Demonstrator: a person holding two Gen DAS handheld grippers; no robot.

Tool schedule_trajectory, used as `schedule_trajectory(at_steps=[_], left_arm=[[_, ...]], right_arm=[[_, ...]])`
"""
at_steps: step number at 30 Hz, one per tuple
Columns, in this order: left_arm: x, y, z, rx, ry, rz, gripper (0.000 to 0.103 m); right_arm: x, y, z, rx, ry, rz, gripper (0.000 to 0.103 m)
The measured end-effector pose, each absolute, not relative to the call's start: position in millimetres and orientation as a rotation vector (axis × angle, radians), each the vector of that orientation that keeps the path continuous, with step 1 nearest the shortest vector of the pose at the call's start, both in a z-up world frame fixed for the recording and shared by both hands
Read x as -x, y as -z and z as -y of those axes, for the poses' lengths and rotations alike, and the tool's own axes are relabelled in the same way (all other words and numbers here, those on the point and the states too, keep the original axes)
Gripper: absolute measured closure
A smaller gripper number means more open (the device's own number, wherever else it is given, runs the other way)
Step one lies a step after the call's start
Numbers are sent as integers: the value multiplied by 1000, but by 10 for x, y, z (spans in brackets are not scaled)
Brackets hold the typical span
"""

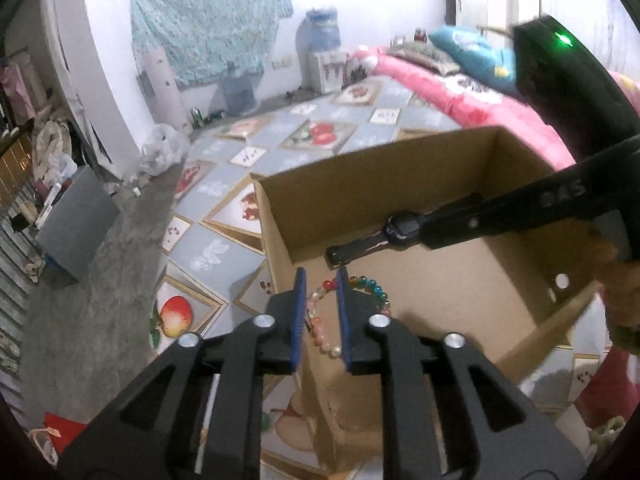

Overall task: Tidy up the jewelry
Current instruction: 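Lower the bracelet into the box and open the right gripper, then withdraw the right gripper from the box back toward the table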

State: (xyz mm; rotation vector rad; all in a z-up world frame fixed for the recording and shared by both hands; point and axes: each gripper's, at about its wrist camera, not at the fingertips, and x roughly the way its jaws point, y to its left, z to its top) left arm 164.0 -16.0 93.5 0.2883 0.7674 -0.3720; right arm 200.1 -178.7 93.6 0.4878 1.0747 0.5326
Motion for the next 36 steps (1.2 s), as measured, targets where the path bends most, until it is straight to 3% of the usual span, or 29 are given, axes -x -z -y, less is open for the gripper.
schedule_trajectory(at_steps=[3, 8, 15, 36], left_arm=[[-1406, -1039, 54, -241, 376, -708, 75], [-988, -1049, -152, -166, 351, -652, 62], [-828, -963, -385, -84, 208, -719, 50], [-835, -797, -703, 50, -180, -800, 44]], right_arm=[[-1589, -1136, 1863, -451, -536, -948, 91], [-860, -1245, 1760, -330, -514, -800, 78], [-412, -1031, 1585, -214, -535, -827, 65], [-205, -468, 1296, -111, -645, -953, 59]])
